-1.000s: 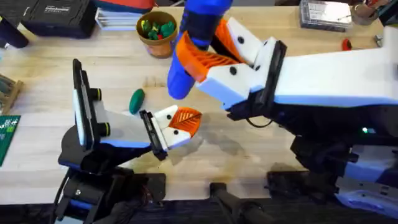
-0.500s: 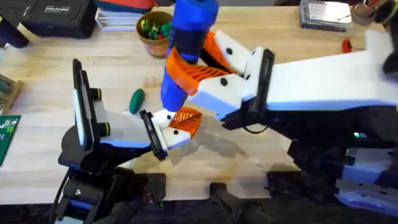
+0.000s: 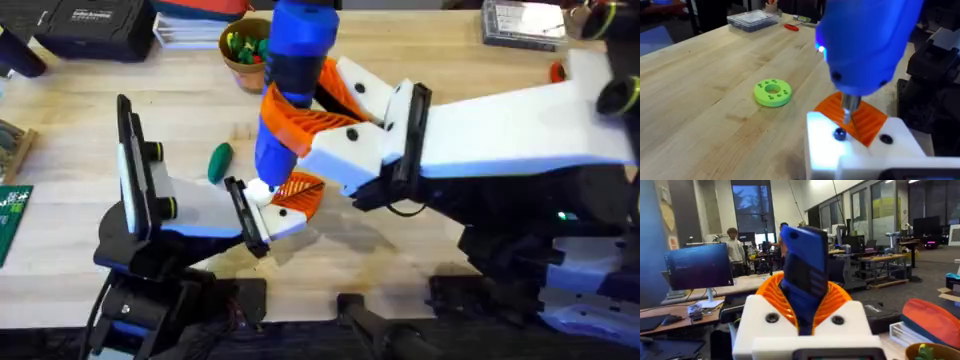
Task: Pick up the gripper from the table and insert it into the empty holder that is missing its gripper. Then pick up a screw, insert it into the mounting hole, and use the screwdriver to tighten it. Finally, clean up the table by picking up the vegetable and placing it into the bucket.
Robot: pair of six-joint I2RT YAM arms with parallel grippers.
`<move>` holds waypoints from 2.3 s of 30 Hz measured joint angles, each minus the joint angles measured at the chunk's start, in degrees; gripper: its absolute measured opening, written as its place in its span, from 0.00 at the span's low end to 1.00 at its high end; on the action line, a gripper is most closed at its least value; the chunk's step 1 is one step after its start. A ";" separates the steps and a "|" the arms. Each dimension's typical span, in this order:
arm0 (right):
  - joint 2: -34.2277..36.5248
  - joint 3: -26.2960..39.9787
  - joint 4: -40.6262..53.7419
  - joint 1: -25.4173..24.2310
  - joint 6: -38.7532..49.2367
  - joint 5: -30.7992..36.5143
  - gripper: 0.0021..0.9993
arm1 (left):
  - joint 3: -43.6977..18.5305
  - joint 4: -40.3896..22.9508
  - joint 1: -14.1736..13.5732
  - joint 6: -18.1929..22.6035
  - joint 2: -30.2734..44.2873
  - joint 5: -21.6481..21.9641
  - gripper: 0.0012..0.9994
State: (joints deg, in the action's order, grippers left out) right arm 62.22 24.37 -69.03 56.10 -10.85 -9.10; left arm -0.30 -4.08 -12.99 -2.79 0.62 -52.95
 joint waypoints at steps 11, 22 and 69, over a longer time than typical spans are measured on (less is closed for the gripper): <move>1.87 -0.01 -0.07 0.00 -0.33 0.02 0.09 | 0.00 -0.02 0.00 0.00 0.00 0.00 0.01; 1.85 0.02 0.92 0.00 -0.33 0.23 0.09 | 0.00 -0.04 0.00 -0.06 0.00 0.00 0.01; 1.85 0.02 1.30 0.00 -0.36 0.26 0.09 | 0.00 -0.04 0.00 -0.04 0.00 -0.02 0.01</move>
State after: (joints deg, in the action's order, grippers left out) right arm 64.07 24.38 -67.72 56.09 -11.20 -8.84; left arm -0.30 -4.12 -12.99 -2.83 0.62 -52.97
